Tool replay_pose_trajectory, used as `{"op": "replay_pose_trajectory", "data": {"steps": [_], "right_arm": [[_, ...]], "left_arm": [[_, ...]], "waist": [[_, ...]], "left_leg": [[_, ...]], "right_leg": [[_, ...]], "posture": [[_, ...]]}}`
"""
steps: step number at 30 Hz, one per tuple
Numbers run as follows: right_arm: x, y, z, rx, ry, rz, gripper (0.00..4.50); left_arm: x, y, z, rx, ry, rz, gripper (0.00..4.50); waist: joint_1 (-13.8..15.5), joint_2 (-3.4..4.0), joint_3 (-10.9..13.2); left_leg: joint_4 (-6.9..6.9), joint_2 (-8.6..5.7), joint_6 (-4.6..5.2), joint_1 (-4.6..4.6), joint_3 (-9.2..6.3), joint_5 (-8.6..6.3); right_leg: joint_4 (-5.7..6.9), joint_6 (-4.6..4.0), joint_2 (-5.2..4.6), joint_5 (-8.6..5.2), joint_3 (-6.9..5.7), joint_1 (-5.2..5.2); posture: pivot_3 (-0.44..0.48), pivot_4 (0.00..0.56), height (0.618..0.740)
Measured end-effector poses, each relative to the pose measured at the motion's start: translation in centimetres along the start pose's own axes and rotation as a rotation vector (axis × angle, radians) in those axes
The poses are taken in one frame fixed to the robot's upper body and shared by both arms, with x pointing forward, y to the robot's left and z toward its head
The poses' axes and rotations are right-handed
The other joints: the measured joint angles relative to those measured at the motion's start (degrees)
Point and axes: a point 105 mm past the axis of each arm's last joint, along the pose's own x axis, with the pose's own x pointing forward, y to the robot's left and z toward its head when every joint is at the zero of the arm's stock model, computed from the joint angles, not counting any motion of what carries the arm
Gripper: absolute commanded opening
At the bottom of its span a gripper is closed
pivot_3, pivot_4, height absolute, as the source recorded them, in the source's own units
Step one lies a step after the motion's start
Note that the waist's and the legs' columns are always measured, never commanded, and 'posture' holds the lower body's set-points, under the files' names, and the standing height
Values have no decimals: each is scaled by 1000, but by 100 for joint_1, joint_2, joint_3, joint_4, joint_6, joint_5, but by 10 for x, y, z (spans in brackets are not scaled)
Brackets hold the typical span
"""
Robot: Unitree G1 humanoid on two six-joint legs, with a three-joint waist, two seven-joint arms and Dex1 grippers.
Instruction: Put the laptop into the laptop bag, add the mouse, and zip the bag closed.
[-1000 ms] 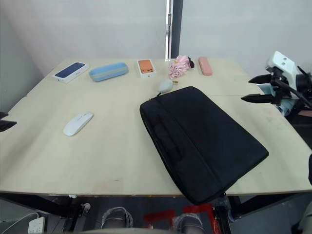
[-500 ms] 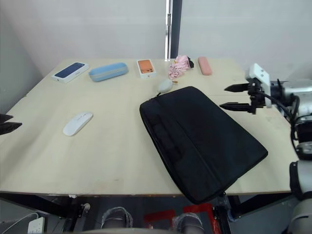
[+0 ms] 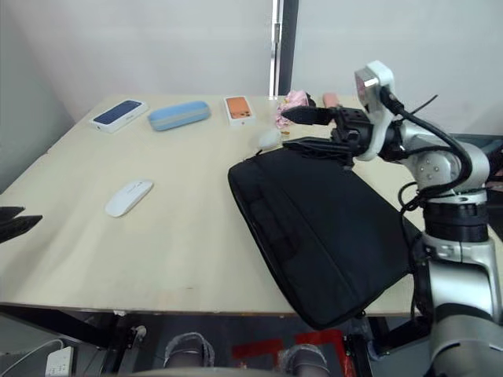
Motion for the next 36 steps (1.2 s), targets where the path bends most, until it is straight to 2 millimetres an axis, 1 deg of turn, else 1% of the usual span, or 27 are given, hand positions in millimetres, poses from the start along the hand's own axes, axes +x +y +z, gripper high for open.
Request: {"op": "replay_pose_trajectory", "data": {"steps": [7,13,15,16,19,21,23,25,28,30,33,36], "right_arm": [[4,1,3,-13,-11,-24,4435],[1,0,-1,-6,-4,-44,4435],[-2,0,-5,-18,11,-63,4435],[-3,1,-6,-33,21,-73,4435],[-4,-1,-6,-72,33,-98,4435],[-6,1,-7,-94,47,-108,4435],[-8,3,-11,-113,63,-117,4435],[-11,4,-19,-113,61,-118,4435],[-15,4,-26,-130,76,-133,4435],[-17,6,-29,-167,90,-139,4435],[-19,8,-35,-173,101,-143,4435],[-18,9,-34,-186,102,-141,4435]], "left_arm": [[2,-5,-3,-13,-8,7,3670],[10,-8,5,14,-26,-1,3670],[20,-11,7,36,-32,-26,3670],[30,-12,7,53,-29,-42,3670],[49,-12,2,79,-12,-68,3670],[58,-12,2,85,-14,-83,3670],[67,-11,5,94,-20,-96,3670],[80,-12,7,100,-31,-121,3670],[90,-10,1,99,-6,-128,3670],[98,-10,1,99,-4,-139,3670],[105,-9,1,115,5,-140,3670],[114,-11,-1,126,8,-149,3670]], "waist": [[-23,0,0],[-26,0,0],[-6,0,0],[10,0,0],[-4,-3,-2],[-12,-6,-4],[-15,-6,-4],[-12,-6,-4],[-30,-6,-4],[-29,-8,-5],[-23,-8,-5],[-24,-8,-5]], "left_leg": [[1,0,-2,3,-3,0],[1,-2,-2,1,0,0],[0,-3,-2,1,-1,0],[0,-3,-2,2,-1,0],[4,-3,-2,2,-1,1],[5,-3,-3,2,-1,1],[5,-3,-3,2,-1,1],[6,-3,-3,0,-1,1],[9,-5,-2,0,0,1],[8,-3,-3,0,-2,1],[9,-5,-2,1,-1,1],[11,-5,-2,1,-1,1]], "right_leg": [[3,2,2,-1,2,1],[-2,2,1,-1,4,1],[-2,2,0,-1,2,2],[1,2,-1,-1,2,2],[7,3,0,0,5,1],[6,3,0,0,4,1],[5,3,0,0,5,1],[7,3,0,0,4,0],[8,3,-1,0,7,0],[8,3,0,0,4,0],[10,3,-2,0,5,1],[12,3,-3,0,6,3]], "posture": [[0,150,740],[0,150,740],[0,150,740],[0,150,740],[0,150,740],[0,150,740],[0,150,740],[0,150,740],[0,150,740],[0,150,740],[0,150,740],[0,150,740]]}}
